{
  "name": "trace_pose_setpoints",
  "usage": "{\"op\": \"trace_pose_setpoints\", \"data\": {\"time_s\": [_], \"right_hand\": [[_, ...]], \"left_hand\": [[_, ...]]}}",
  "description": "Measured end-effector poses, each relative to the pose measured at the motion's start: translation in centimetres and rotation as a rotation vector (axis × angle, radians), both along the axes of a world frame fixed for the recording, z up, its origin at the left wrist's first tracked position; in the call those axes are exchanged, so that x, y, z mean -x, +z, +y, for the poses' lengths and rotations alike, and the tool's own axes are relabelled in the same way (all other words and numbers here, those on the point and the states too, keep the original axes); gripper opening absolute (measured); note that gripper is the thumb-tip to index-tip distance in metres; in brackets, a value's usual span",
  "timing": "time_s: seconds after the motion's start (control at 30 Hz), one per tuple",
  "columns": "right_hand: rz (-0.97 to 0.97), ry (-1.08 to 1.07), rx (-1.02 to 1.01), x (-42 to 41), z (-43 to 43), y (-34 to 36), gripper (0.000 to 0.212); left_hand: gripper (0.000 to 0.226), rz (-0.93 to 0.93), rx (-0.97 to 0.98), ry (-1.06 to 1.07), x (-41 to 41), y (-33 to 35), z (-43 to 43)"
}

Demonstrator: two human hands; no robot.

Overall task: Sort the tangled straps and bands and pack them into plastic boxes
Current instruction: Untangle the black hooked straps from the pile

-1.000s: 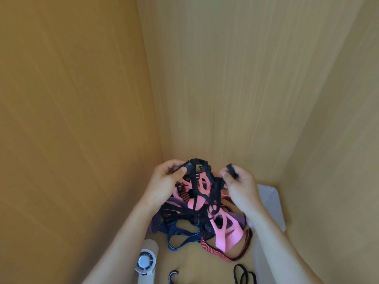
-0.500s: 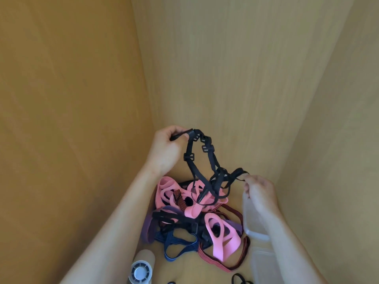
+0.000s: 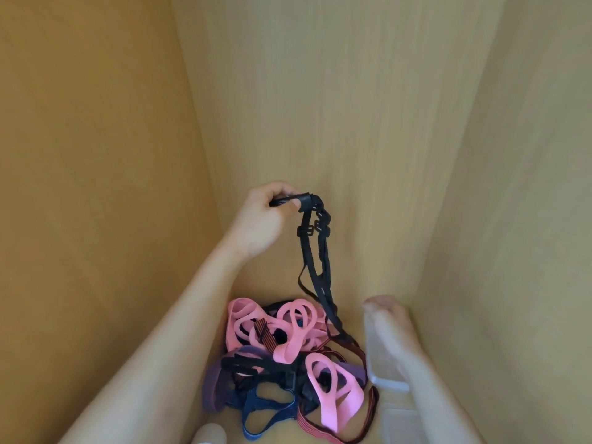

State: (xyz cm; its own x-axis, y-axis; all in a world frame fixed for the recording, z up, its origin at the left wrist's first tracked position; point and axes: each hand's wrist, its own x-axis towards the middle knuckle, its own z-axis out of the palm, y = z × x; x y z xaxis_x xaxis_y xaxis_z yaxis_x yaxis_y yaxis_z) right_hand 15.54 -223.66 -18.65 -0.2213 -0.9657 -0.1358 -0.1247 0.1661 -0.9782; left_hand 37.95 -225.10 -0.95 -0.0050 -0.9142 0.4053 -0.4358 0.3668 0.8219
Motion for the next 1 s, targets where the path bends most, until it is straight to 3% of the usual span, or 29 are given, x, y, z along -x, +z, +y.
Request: {"op": "trace_pose_setpoints", "data": {"time_s": [0.1, 0.2, 0.3, 0.33, 0.47, 0.6, 0.67, 0.87, 1.0], "right_hand": [[0.024, 0.045, 0.248, -0.6, 0.4, 3.0, 0.011], [0.089, 0.216, 0.306, -1.5, 0.0, 5.4, 0.052], [0.128, 0.262, 0.214, -3.2, -1.4, 6.7, 0.087], [0.120, 0.271, 0.173, -3.8, -1.9, 6.9, 0.083], [0.081, 0.343, 0.094, -4.8, -2.9, 7.5, 0.014], [-0.475, 0.251, 0.100, -2.3, -3.3, 8.9, 0.016], [-0.616, 0.214, 0.099, -0.7, -3.4, 10.2, 0.013], [-0.651, 0.245, 0.242, 1.9, -3.7, 13.6, 0.014], [-0.473, 0.221, 0.273, 2.2, -3.6, 13.2, 0.014]], "left_hand": [[0.019, -0.019, 0.008, -0.042, 0.7, 1.0, 0.3], [0.014, -0.018, 0.030, -0.077, 1.1, 1.9, 0.6], [0.012, 0.009, 0.065, -0.132, 1.5, 2.7, 1.1], [0.012, 0.026, 0.079, -0.151, 1.5, 3.0, 1.3], [0.013, 0.057, 0.131, -0.158, 0.6, 3.3, 1.8], [0.016, 0.235, 0.044, -0.058, -1.4, 1.0, 2.1], [0.018, 0.297, -0.047, 0.011, -2.0, -0.9, 2.0], [0.018, 0.234, -0.308, 0.048, -2.5, -6.5, 1.9], [0.016, 0.164, -0.296, -0.005, -1.5, -7.0, 1.9]]}}
